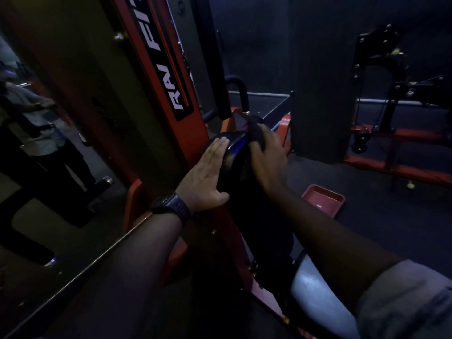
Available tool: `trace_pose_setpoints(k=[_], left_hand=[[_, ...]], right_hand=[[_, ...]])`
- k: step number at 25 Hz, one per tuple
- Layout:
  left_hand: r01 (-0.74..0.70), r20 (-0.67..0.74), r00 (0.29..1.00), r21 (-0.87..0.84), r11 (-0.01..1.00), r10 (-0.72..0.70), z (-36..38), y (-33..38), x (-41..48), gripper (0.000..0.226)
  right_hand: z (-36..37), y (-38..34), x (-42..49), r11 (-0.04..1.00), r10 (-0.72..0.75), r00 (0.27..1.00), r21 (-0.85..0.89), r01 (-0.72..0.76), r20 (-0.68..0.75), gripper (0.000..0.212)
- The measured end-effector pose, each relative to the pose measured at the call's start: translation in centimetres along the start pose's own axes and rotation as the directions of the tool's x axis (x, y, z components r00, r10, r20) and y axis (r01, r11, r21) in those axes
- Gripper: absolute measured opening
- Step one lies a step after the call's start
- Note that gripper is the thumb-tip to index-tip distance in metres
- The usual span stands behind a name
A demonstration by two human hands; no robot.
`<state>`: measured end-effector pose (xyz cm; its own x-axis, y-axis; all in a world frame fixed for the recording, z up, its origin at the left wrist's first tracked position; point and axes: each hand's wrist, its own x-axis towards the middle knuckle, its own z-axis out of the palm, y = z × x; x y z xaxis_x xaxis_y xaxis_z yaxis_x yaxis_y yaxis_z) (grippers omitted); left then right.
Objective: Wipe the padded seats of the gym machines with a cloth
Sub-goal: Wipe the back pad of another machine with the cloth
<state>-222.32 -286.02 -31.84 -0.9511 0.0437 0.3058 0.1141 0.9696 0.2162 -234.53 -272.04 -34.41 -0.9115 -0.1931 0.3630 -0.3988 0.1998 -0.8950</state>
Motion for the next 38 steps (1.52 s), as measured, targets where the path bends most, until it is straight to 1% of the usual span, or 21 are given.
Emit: trace_pose_setpoints(k=[2,3,4,6,7,10,11,13,14,15,18,19,21,22,26,27,30,31,34,37,38], left_hand=[[-0.008,-0.006,1.0,-0.009,1.0,0.008,0.0,-0.1,0.0,0.115],[-0.009,-0.009,1.0,-0.012,1.0,0.009,0.0,-0.1,0.0,0.115],[-0.015,-0.015,1.0,-0.012,1.0,0.015,0.0,-0.1,0.1,0.114],[-0.037,-0.024,0.999,-0.015,0.999,0.036,0.1,-0.2,0.1,0.114],[-0.051,-0.023,0.998,-0.016,0.999,0.05,0.1,-0.2,0.0,0.113],[-0.128,-0.045,0.991,0.017,0.992,0.129,0.5,-0.9,0.2,0.109],[-0.15,-0.049,0.987,0.018,0.989,0.151,0.7,-1.3,0.3,0.11],[-0.145,-0.052,0.988,0.001,0.989,0.145,0.9,-1.5,0.4,0.113],[-0.142,-0.057,0.988,-0.012,0.99,0.141,1.0,-1.5,0.4,0.112],[-0.149,-0.069,0.987,-0.029,0.988,0.147,1.2,-1.5,0.3,0.11],[-0.182,-0.101,0.98,-0.082,0.98,0.174,1.6,-1.9,0.3,0.106],[-0.181,-0.1,0.98,-0.091,0.979,0.172,1.7,-1.9,0.3,0.107],[-0.176,-0.096,0.981,-0.096,0.98,0.167,1.7,-2.1,0.5,0.108],[-0.183,-0.096,0.98,-0.096,0.978,0.174,1.7,-2.2,0.5,0.107],[-0.219,-0.058,0.975,-0.133,0.967,0.213,1.7,-2.6,0.5,0.107],[-0.205,-0.035,0.979,-0.135,0.969,0.202,1.6,-2.6,0.6,0.11],[-0.156,-0.024,0.988,-0.138,0.978,0.154,1.4,-2.3,0.6,0.111],[-0.151,-0.037,0.988,-0.149,0.977,0.147,1.4,-2.2,0.5,0.108],[-0.161,-0.078,0.986,-0.192,0.968,0.149,1.5,-2.0,0.3,0.104],[-0.123,-0.076,0.991,-0.21,0.97,0.109,1.5,-1.6,0.3,0.106],[-0.129,-0.082,0.99,-0.21,0.969,0.114,1.5,-1.6,0.3,0.105]], right_hand=[[0.7,0.6,-3.1,0.898,-0.41,0.909,-0.14,0.417,0.076,0.057],[0.8,1.0,-3.3,0.845,-0.5,0.86,-0.16,0.51,0.105,0.059],[0.8,1.2,-2.7,0.868,-0.467,0.881,-0.154,0.473,0.074,0.059],[1.0,0.1,-2.5,0.994,-0.103,0.992,0.015,0.104,-0.07,0.06],[1.4,-0.3,-3.4,0.998,-0.053,0.994,0.022,0.055,-0.093,0.06],[2.1,1.5,-7.2,0.858,-0.485,0.873,-0.168,0.485,0.047,0.064],[2.2,2.2,-7.3,0.852,-0.495,0.868,-0.175,0.494,0.041,0.065],[2.6,1.8,-6.9,0.995,-0.095,0.985,0.006,0.097,-0.141,0.063],[3.1,1.1,-7.4,0.991,0.111,0.979,0.089,-0.096,-0.173,0.063],[3.5,0.7,-8.3,0.991,0.131,0.974,0.06,-0.122,-0.182,0.063],[3.5,2.0,-10.2,0.961,-0.262,0.961,-0.116,0.251,-0.088,0.063],[3.1,2.3,-9.3,0.976,-0.204,0.972,-0.104,0.193,-0.115,0.063],[3.6,1.3,-8.3,0.994,0.106,0.964,0.047,-0.097,-0.245,0.061],[4.3,0.4,-8.8,0.988,0.154,0.951,0.041,-0.148,-0.269,0.061],[4.4,1.4,-10.9,0.962,-0.25,0.951,-0.156,0.223,-0.182,0.06],[3.9,1.9,-9.8,0.976,-0.196,0.96,-0.137,0.171,-0.197,0.059],[4.4,0.0,-8.1,0.963,0.267,0.931,0.097,-0.25,-0.248,0.058],[5.0,-0.3,-8.8,0.975,0.218,0.937,0.027,-0.219,-0.272,0.06],[4.5,0.7,-9.1,0.974,-0.188,0.964,-0.162,0.159,-0.186,0.062],[3.1,0.2,-6.0,0.995,0.101,0.978,0.018,-0.1,-0.181,0.061],[3.3,-0.4,-6.1,0.996,0.085,0.979,-0.015,-0.089,-0.185,0.06]])
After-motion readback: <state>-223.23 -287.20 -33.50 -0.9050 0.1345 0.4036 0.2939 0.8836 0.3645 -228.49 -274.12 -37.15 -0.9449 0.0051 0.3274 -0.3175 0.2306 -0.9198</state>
